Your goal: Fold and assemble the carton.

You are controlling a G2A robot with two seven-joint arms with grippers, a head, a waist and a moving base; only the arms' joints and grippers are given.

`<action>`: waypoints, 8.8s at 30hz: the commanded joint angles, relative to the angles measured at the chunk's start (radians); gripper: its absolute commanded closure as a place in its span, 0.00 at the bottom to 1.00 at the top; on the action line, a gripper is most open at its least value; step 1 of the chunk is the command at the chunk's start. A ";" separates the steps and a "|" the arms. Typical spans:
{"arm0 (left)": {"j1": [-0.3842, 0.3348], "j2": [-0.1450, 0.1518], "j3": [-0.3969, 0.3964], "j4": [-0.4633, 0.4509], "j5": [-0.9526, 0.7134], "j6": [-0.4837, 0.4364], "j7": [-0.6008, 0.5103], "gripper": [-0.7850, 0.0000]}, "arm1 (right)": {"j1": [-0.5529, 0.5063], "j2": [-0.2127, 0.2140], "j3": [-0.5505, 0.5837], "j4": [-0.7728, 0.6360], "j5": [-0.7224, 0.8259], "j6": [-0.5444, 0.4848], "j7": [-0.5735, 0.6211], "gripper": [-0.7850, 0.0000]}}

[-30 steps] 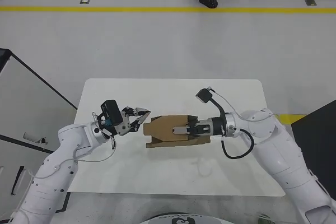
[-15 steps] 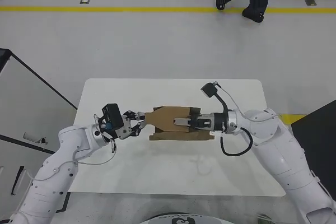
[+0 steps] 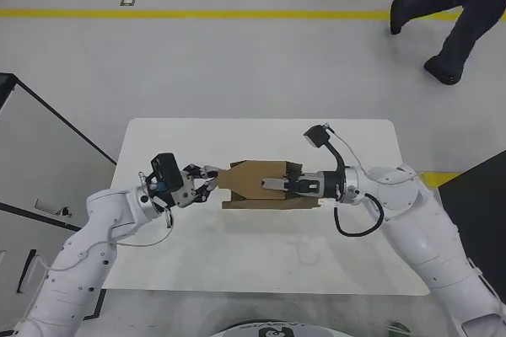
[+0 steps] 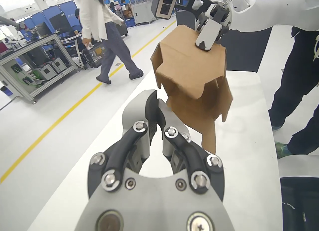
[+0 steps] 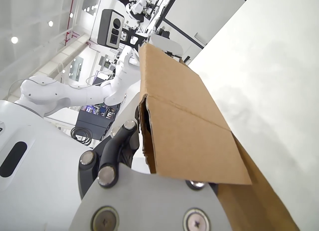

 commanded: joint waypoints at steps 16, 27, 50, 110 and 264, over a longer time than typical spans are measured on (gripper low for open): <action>0.011 0.001 -0.003 0.003 0.004 0.001 0.015 1.00 | -0.013 0.000 0.017 -0.011 -0.027 -0.016 -0.080 1.00; 0.015 0.002 -0.026 0.003 -0.005 0.023 0.007 1.00 | -0.026 0.001 0.028 -0.014 -0.027 -0.016 -0.094 1.00; 0.024 0.001 0.002 -0.038 0.005 -0.027 0.032 1.00 | -0.008 -0.005 -0.005 -0.009 0.033 0.008 -0.036 1.00; 0.020 0.003 -0.009 -0.018 0.009 -0.022 0.034 1.00 | 0.040 -0.003 -0.070 0.017 0.034 0.008 0.127 1.00; -0.089 -0.013 0.084 0.048 -0.054 -0.112 0.042 1.00 | 0.103 -0.006 -0.036 0.176 0.275 -0.084 0.184 1.00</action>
